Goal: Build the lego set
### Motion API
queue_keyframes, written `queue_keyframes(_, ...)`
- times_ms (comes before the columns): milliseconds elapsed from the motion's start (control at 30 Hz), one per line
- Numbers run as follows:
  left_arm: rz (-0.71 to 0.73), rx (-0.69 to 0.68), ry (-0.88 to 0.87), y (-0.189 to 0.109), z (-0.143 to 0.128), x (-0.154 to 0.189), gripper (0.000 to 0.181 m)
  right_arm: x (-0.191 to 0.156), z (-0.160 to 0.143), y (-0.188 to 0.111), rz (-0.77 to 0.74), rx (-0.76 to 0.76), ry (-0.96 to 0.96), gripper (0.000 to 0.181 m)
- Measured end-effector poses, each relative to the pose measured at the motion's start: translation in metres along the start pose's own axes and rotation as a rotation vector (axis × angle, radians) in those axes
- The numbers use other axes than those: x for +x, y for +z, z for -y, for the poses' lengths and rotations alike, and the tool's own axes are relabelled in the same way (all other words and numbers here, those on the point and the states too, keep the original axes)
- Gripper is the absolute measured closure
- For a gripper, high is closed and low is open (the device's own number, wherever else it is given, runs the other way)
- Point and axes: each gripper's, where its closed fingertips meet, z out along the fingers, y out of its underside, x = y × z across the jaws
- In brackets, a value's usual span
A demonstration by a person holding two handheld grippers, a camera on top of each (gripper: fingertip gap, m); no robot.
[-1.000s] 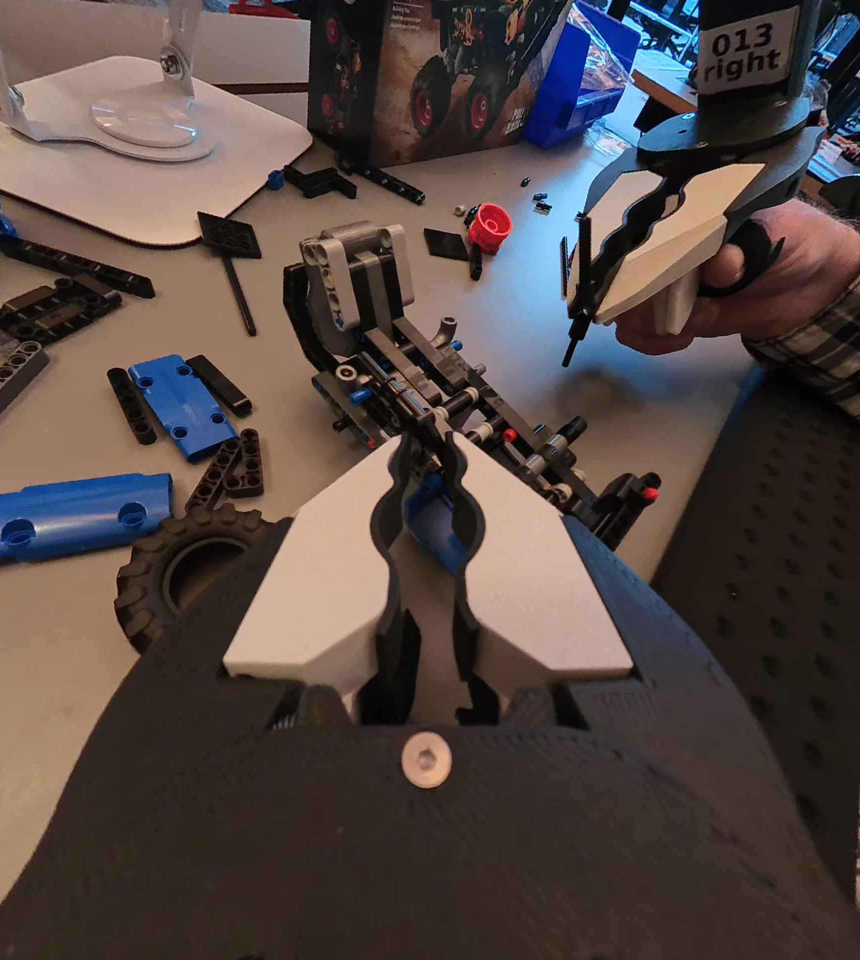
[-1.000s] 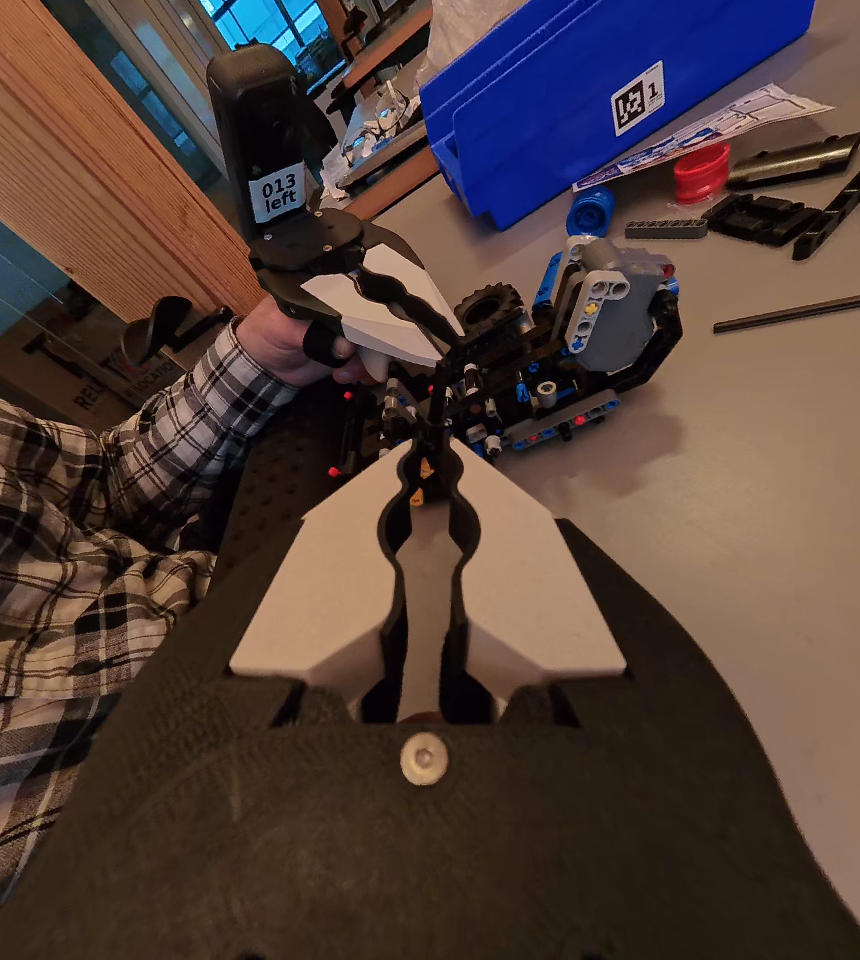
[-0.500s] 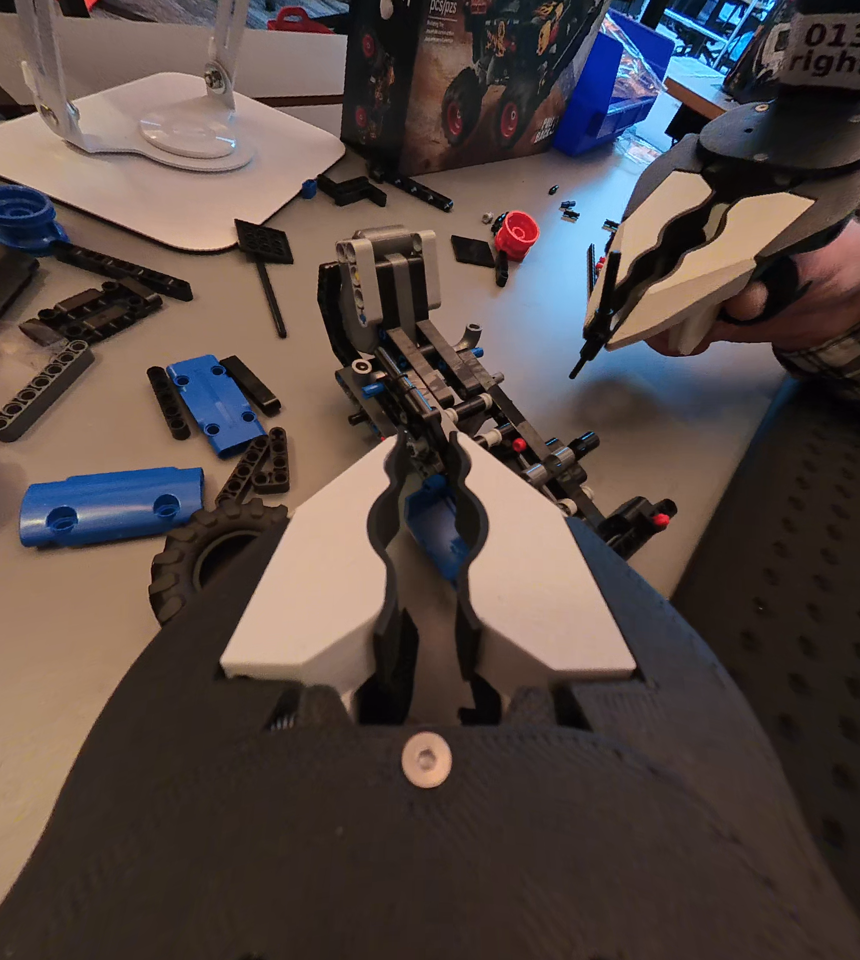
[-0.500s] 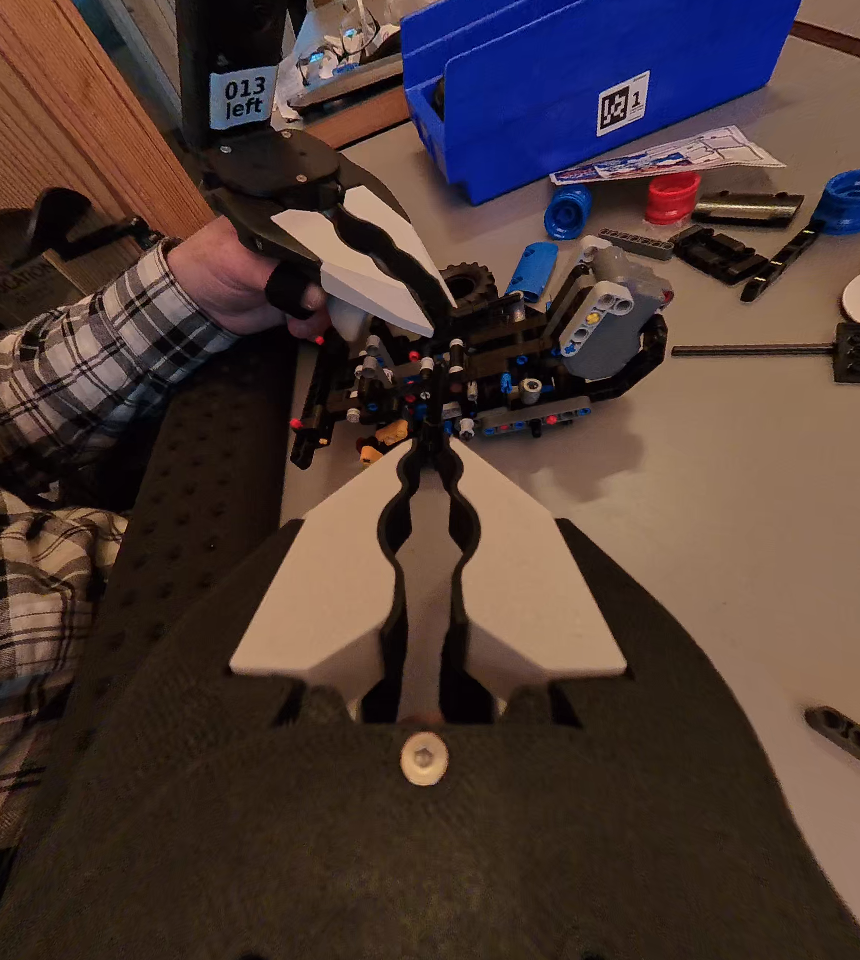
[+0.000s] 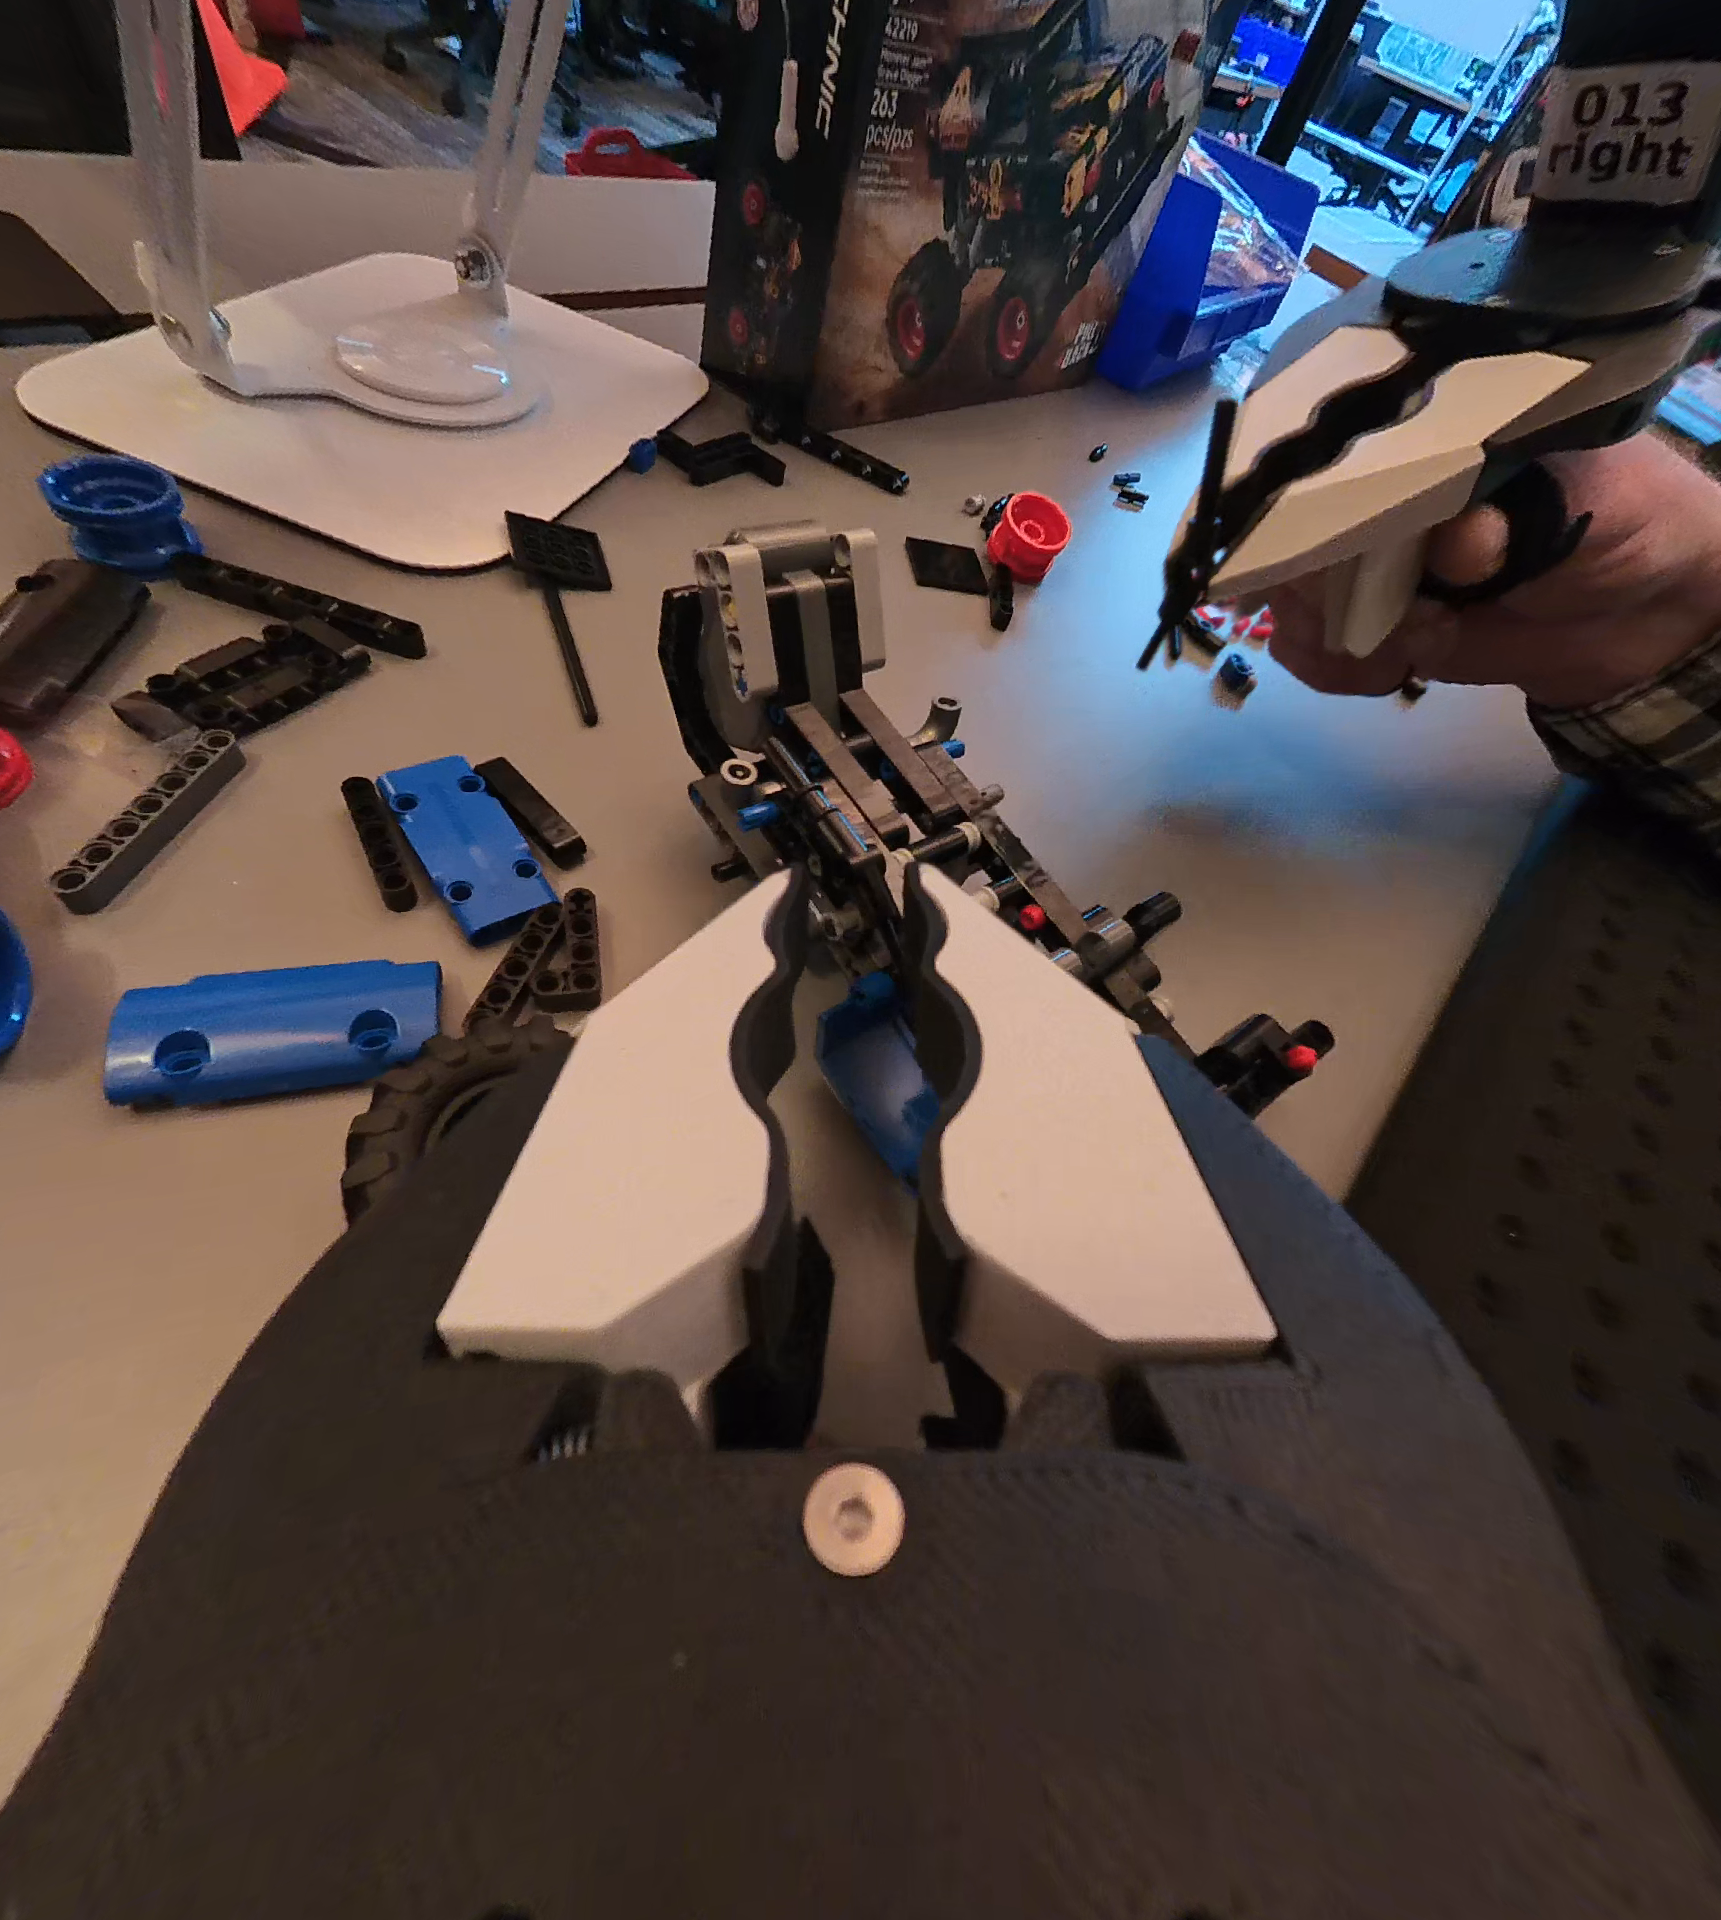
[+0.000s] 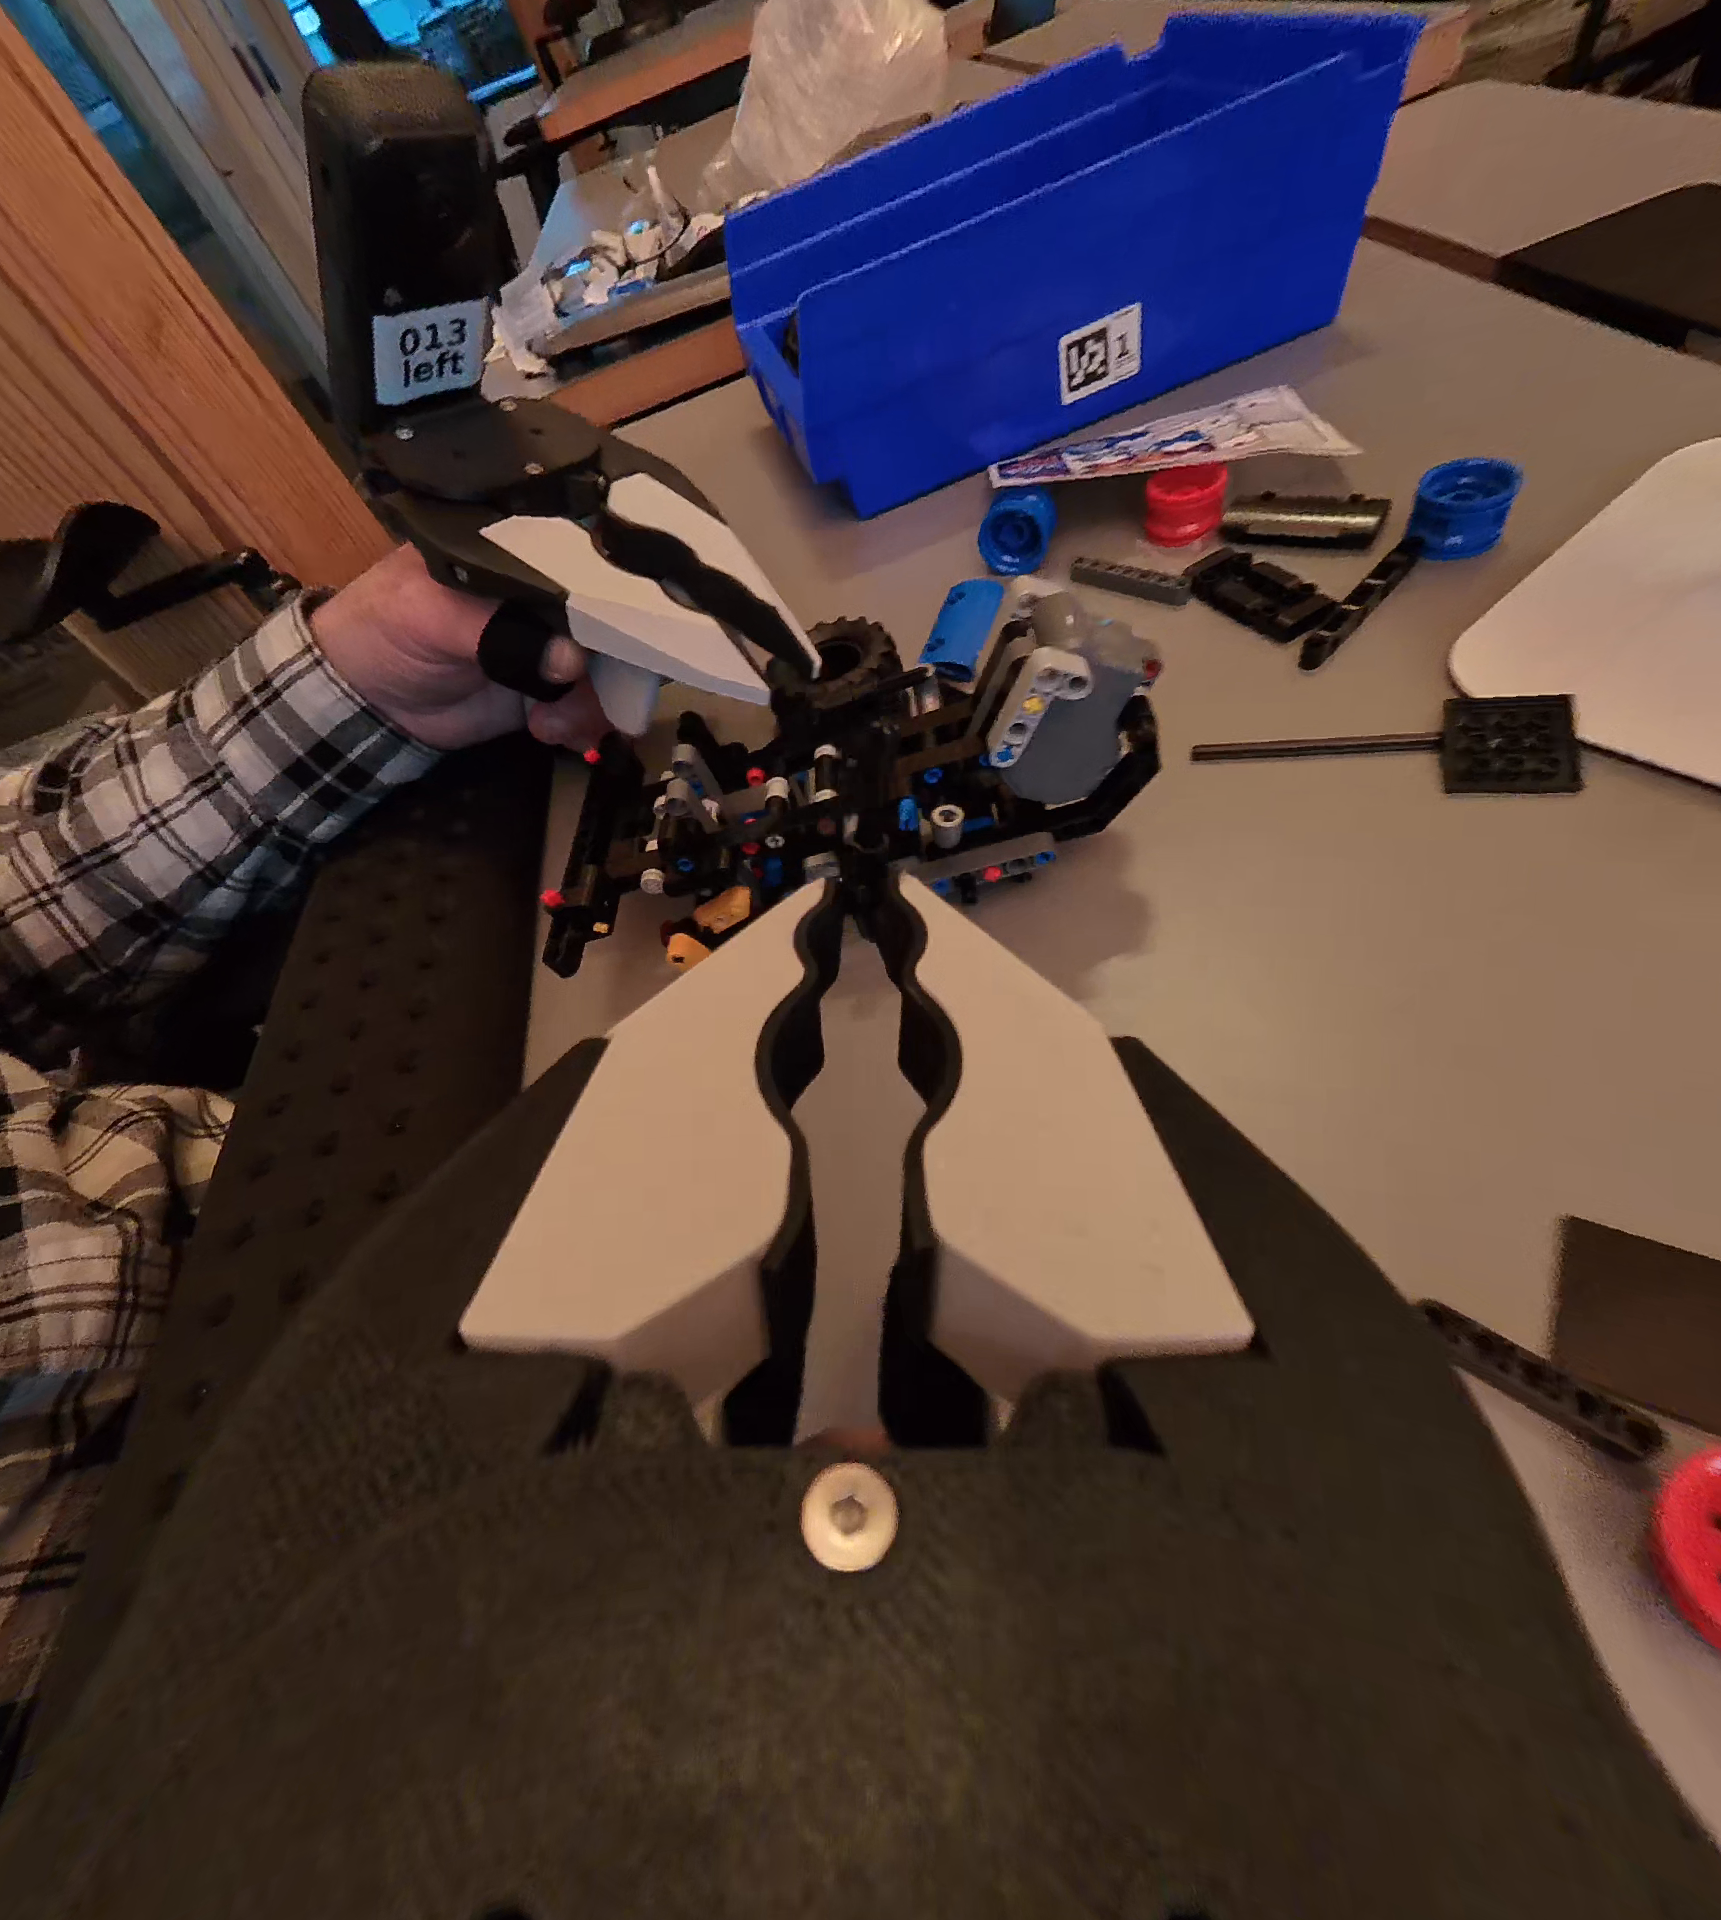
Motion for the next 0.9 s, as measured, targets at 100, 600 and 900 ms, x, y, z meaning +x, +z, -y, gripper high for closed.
queue_keyframes(100,0.006,0.02,0.003,-0.003,0.003,-0.001,0.165,0.012,0.011,-0.017,-0.048,0.045,0.004,0.176)
queue_keyframes(600,0.064,0.139,-0.011,-0.019,0.023,-0.014,0.168,0.081,0.041,-0.144,-0.391,0.283,0.049,0.176)
queue_keyframes(900,0.105,0.137,0.006,-0.019,0.023,-0.019,0.168,0.091,0.039,-0.175,-0.446,0.336,0.074,0.176)
